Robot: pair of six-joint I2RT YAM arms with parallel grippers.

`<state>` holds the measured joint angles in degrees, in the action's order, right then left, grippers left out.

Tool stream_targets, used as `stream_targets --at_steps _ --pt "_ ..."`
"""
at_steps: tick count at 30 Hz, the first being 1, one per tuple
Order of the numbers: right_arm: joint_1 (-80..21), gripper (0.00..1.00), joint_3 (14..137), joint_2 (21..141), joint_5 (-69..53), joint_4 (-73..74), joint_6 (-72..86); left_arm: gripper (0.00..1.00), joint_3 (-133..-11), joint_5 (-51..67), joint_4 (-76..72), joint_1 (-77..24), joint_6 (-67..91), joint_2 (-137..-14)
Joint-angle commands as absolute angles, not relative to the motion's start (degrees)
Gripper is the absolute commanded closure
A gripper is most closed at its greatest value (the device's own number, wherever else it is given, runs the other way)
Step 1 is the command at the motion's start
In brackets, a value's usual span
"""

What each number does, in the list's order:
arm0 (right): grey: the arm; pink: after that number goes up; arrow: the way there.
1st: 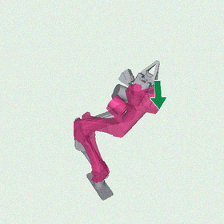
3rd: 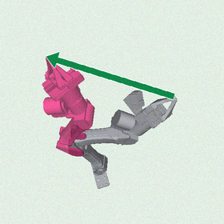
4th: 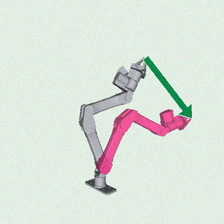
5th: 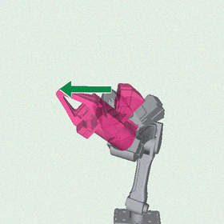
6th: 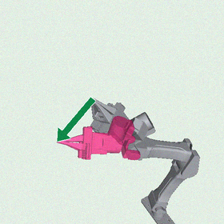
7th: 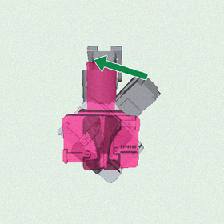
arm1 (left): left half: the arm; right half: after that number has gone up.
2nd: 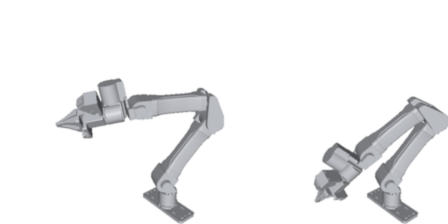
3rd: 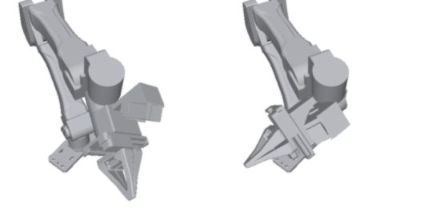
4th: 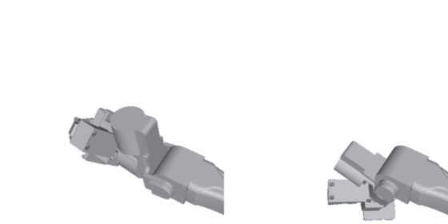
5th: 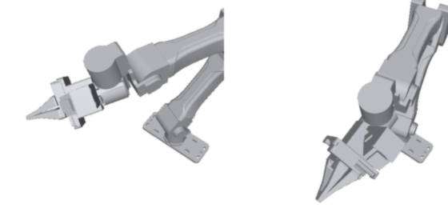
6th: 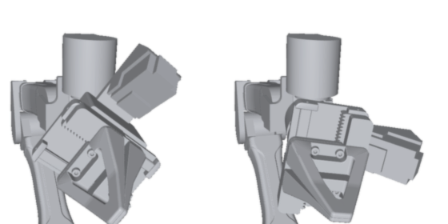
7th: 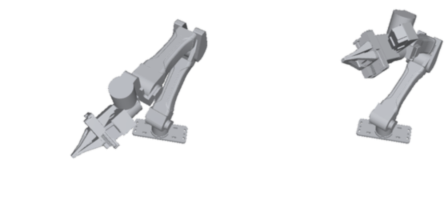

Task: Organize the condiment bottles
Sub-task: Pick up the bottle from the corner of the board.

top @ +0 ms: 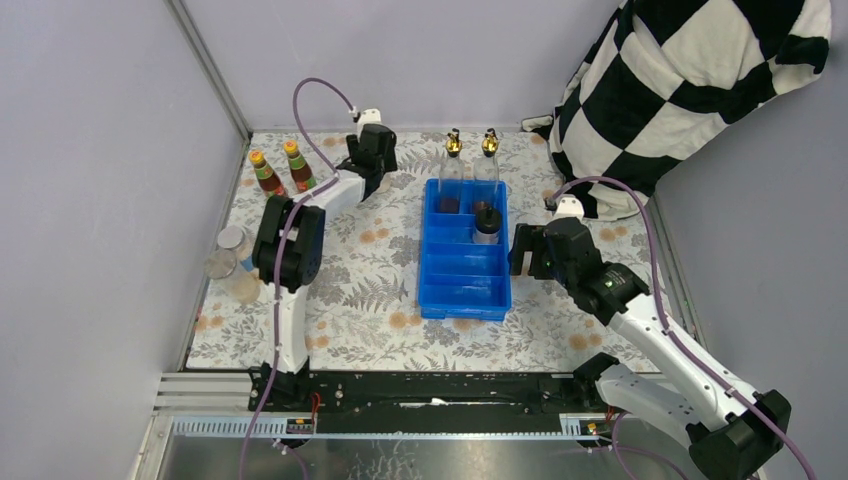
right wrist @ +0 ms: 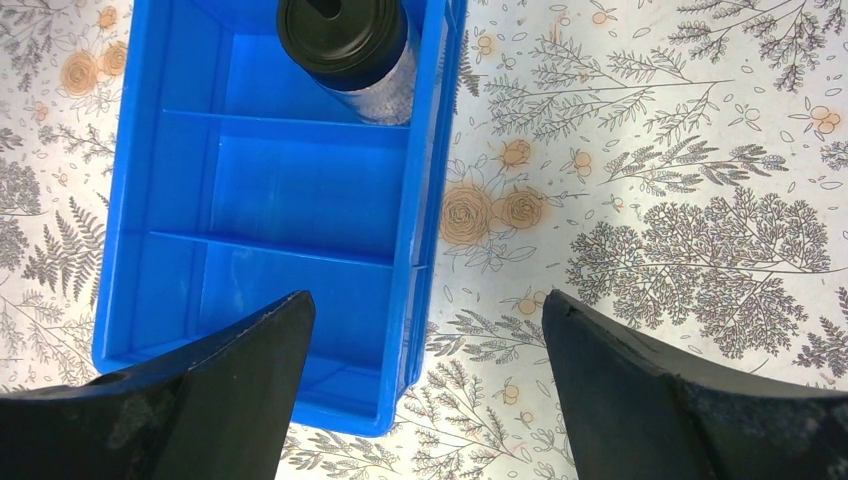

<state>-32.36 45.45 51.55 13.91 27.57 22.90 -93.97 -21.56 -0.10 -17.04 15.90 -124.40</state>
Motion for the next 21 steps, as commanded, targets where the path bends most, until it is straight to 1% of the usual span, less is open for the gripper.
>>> stream_targets --at_steps 1,4,9,14,17,21 --pt "-32.61 0.09 45.81 49.4 13.56 27.15 22.68 0.43 -81.16 -23.87 -3.16 -18.75 21.21 -116.45" --pt "-32.63 0.09 45.97 48.5 12.98 27.65 23.01 0.44 -70.52 -24.47 -7.24 -20.57 23.99 -110.79" --pt "-32.62 0.09 45.95 46.64 12.11 28.61 23.61 0.44 -59.47 -29.65 -7.96 -28.38 24.04 -102.72" --pt "-32.6 0.09 45.91 44.79 10.99 29.4 24.47 0.44 -53.34 -36.33 -5.7 -35.49 23.91 -94.16" --pt "-32.67 0.09 45.66 43.9 10.52 29.6 24.86 0.44 -51.81 -37.86 -3.05 -37.12 24.29 -88.69" --pt "-32.61 0.09 45.16 43.12 9.97 29.7 25.28 0.43 -53.25 -39.17 1.85 -37.7 23.06 -82.33"
